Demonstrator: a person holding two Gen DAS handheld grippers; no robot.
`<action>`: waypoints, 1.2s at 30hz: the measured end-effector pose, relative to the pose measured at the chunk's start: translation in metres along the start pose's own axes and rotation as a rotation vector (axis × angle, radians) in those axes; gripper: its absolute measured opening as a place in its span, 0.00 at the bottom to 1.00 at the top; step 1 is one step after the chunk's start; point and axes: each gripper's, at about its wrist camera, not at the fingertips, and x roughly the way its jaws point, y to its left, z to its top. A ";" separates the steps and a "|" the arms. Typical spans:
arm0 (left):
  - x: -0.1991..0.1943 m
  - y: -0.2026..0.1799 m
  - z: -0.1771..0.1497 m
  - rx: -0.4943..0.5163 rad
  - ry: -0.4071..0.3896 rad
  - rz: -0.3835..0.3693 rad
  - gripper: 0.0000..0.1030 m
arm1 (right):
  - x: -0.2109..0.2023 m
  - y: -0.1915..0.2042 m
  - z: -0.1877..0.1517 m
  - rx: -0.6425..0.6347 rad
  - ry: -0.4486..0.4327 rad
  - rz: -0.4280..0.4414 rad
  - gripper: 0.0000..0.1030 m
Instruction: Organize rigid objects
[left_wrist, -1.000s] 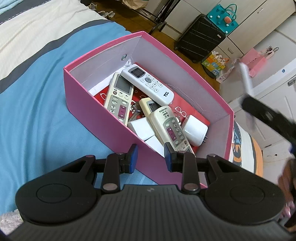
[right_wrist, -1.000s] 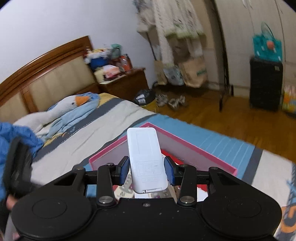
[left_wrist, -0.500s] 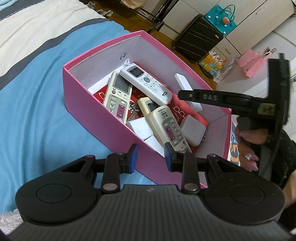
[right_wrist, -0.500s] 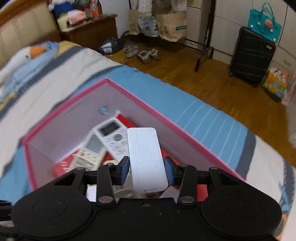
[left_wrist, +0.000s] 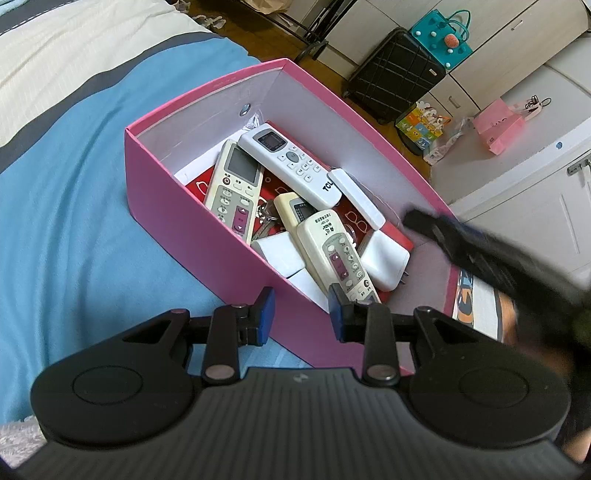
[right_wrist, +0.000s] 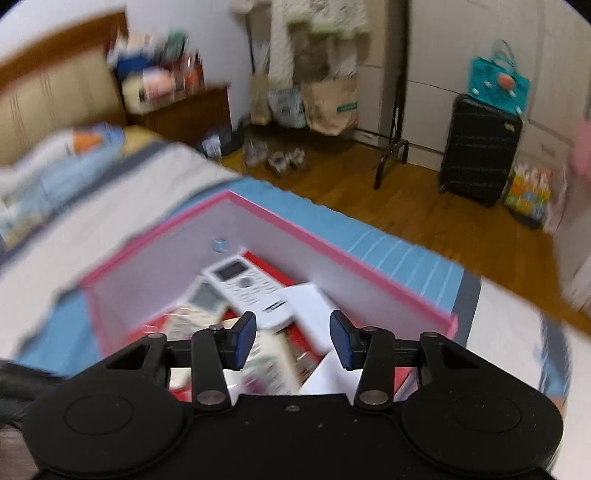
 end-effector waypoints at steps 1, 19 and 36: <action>0.000 -0.001 0.000 0.003 -0.001 0.003 0.29 | -0.011 -0.002 -0.011 0.027 -0.012 0.020 0.49; -0.002 -0.009 -0.003 0.034 -0.020 0.041 0.29 | -0.068 -0.014 -0.083 0.183 -0.098 0.051 0.50; -0.023 -0.050 -0.044 0.247 -0.008 0.099 0.28 | -0.148 -0.004 -0.120 0.198 -0.196 -0.112 0.54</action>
